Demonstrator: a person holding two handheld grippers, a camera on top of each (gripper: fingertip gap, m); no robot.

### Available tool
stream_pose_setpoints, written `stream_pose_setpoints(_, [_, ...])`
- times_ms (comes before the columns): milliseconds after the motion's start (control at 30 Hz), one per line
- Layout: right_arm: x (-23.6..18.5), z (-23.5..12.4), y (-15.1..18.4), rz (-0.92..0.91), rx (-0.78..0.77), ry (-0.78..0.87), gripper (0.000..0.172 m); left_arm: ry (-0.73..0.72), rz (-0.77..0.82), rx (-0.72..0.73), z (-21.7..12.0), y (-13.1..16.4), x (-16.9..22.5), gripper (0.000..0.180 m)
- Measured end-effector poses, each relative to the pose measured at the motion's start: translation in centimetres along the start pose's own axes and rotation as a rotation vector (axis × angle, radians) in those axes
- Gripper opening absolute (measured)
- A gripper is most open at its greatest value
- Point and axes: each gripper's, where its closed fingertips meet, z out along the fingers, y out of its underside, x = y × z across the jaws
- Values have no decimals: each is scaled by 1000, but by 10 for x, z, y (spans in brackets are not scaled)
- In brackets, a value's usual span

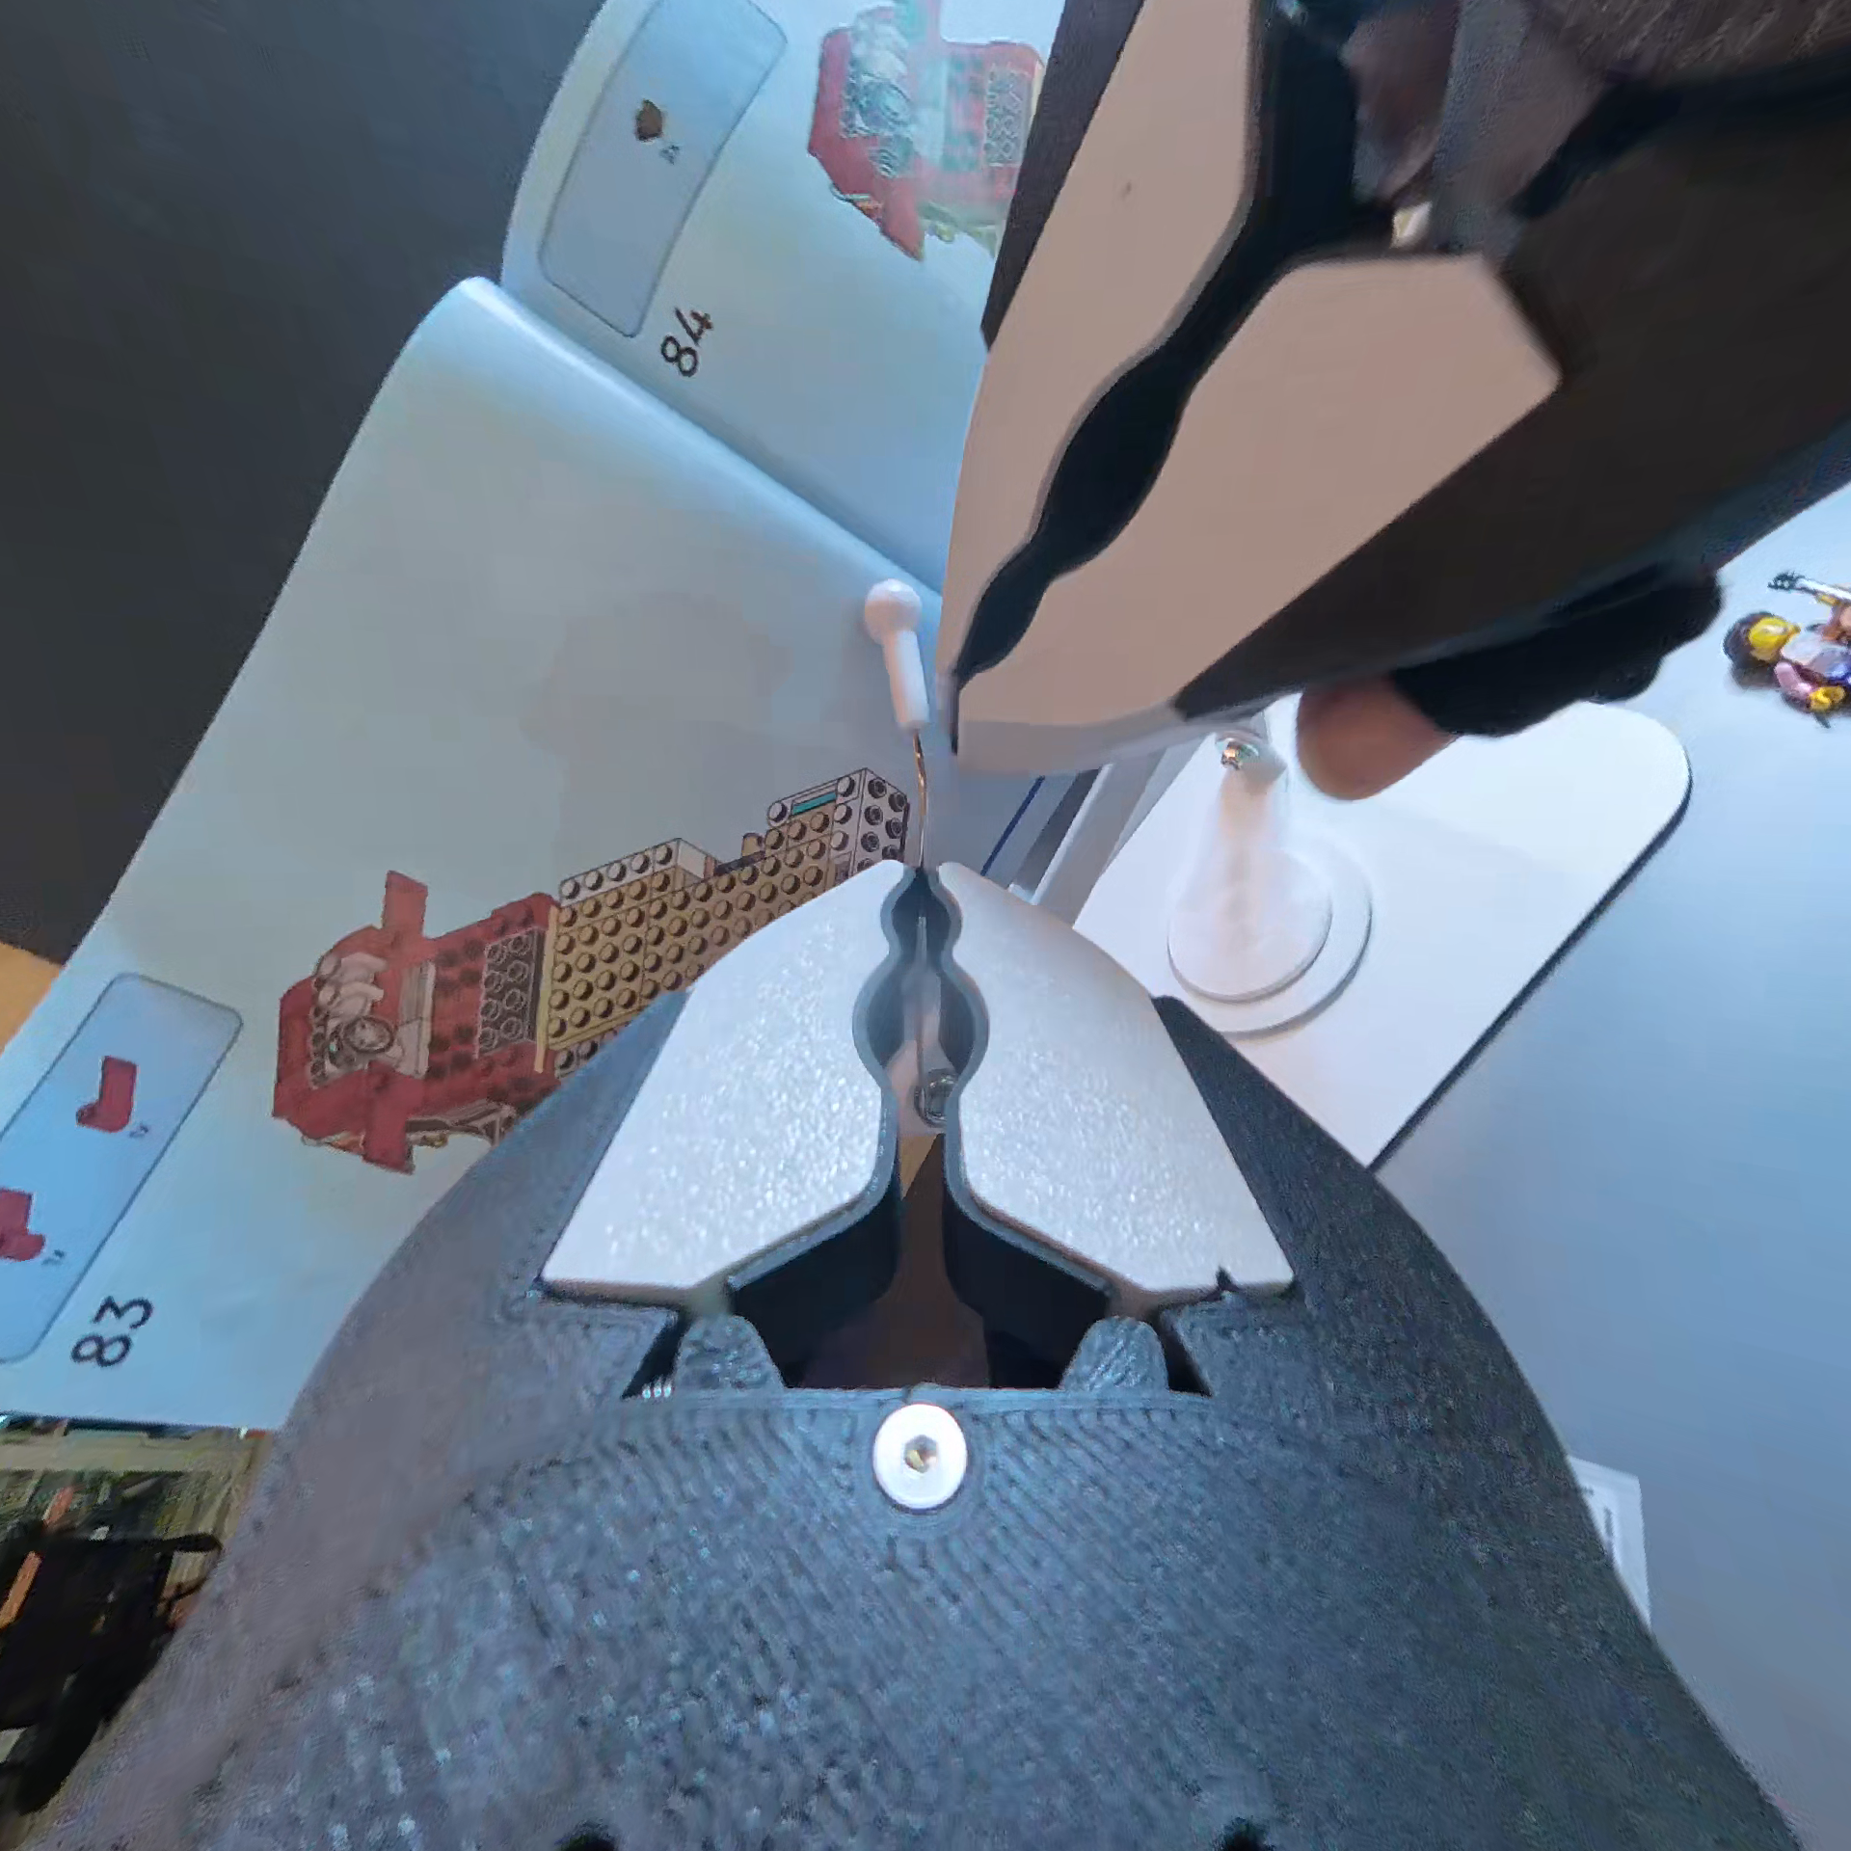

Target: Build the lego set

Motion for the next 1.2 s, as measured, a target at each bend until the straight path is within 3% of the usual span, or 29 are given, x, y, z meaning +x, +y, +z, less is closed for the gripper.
stream_pose_setpoints(167, [16, -30, 6, 76, 78, 41, 0, 84, -44, 4, 2, -1, 2, 2])
stream_pose_setpoints(300, [47, -56, 28, 152, 79, 131, 5, 95, 122, -21, 3, -1, 3, 2])
stream_pose_setpoints(433, [87, -88, 53, 240, 112, 278, 10, 184, 158, -60, 4, 2, 15, 2])
stream_pose_setpoints(500, [105, -102, 69, 323, 126, 350, 15, 157, 202, -53, 4, 2, 15, 2])
stream_pose_setpoints(567, [114, -109, 84, 412, 131, 369, 21, 154, 65, 2, 1, -6, 15, 9])
stream_pose_setpoints(700, [114, -103, 96, 439, 126, 348, 23, 142, -150, 87, -10, -11, 16, 15])
stream_pose_setpoints(833, [110, -85, 84, 493, 140, 299, 37, 70, -214, 104, -8, -2, 16, 18])
stream_pose_setpoints(1000, [121, -78, 84, 508, 112, 374, 13, 14, -206, 81, 0, 9, 10, 16])
stream_pose_setpoints(1200, [118, -81, 85, 533, 159, 328, 9, 25, -248, 93, 0, 10, 8, 18])
